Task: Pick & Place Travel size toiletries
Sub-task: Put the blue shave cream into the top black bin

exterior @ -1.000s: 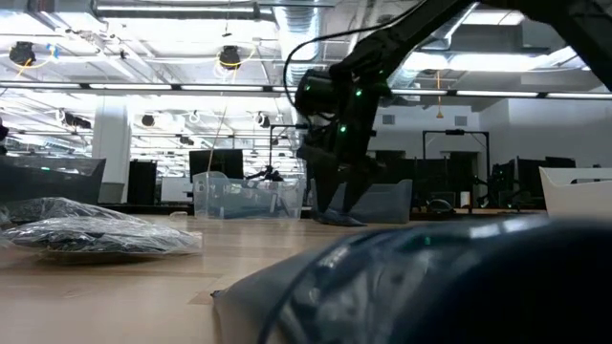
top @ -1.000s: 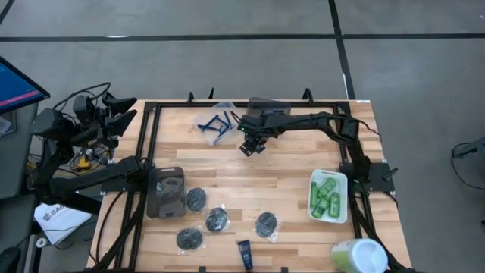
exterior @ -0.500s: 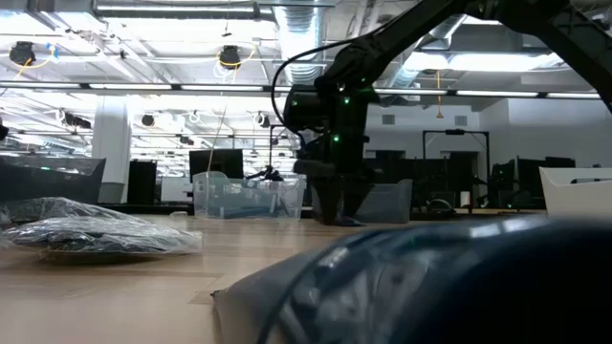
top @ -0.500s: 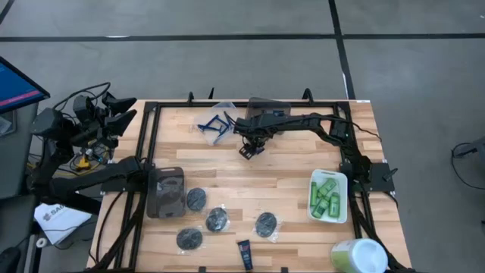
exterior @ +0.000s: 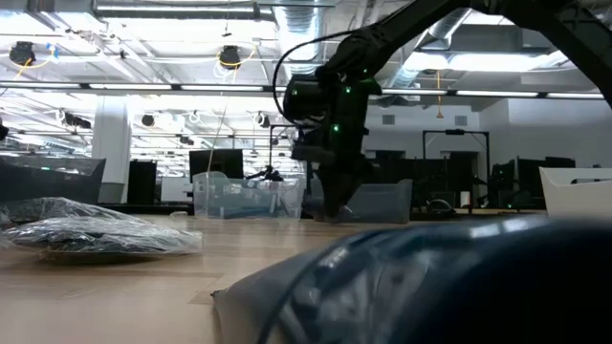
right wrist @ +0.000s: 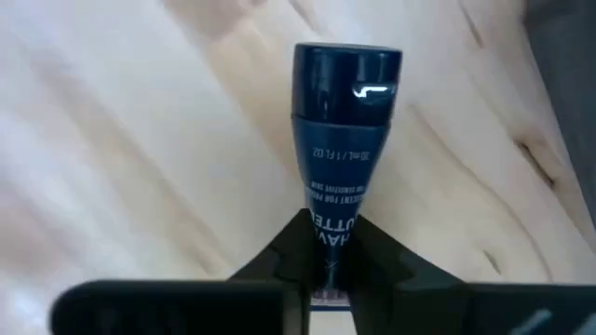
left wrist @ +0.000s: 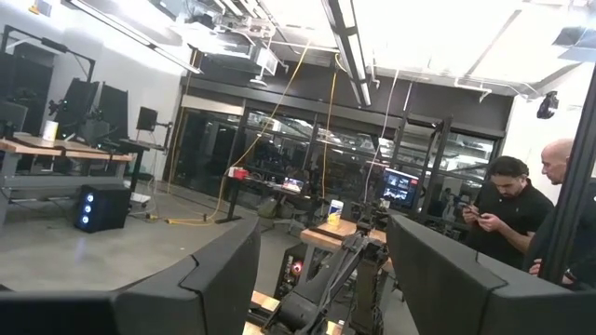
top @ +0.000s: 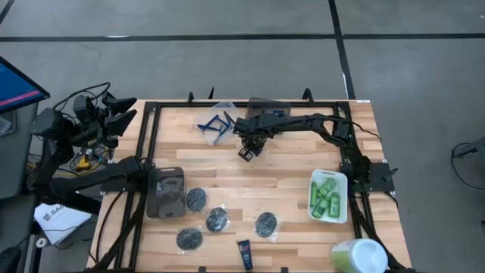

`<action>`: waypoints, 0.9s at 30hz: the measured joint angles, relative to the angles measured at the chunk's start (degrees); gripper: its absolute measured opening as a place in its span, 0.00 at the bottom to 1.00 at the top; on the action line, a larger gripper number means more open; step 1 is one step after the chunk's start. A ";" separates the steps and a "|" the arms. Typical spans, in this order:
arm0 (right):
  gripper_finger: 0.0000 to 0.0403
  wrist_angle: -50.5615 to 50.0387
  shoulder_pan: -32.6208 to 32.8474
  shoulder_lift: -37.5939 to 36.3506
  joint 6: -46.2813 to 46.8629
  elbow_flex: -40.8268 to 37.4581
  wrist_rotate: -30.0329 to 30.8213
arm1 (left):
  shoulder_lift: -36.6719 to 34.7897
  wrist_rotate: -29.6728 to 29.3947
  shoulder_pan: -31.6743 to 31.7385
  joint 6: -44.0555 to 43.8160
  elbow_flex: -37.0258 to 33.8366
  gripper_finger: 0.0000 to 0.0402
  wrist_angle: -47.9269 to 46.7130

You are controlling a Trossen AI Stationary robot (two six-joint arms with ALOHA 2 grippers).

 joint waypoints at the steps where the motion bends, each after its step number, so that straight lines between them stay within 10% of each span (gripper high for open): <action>1: 0.08 -0.02 0.02 -0.80 -0.34 -0.09 -0.05 | 0.00 0.00 -0.02 0.00 0.00 0.58 -0.02; 13: 0.07 -0.25 -7.78 -14.61 -3.58 0.10 6.81 | -0.02 0.02 0.00 0.02 0.00 0.58 0.00; 27: 0.16 -1.96 -17.15 -8.97 -8.11 0.03 5.37 | -0.02 0.02 -0.02 0.02 0.00 0.58 0.00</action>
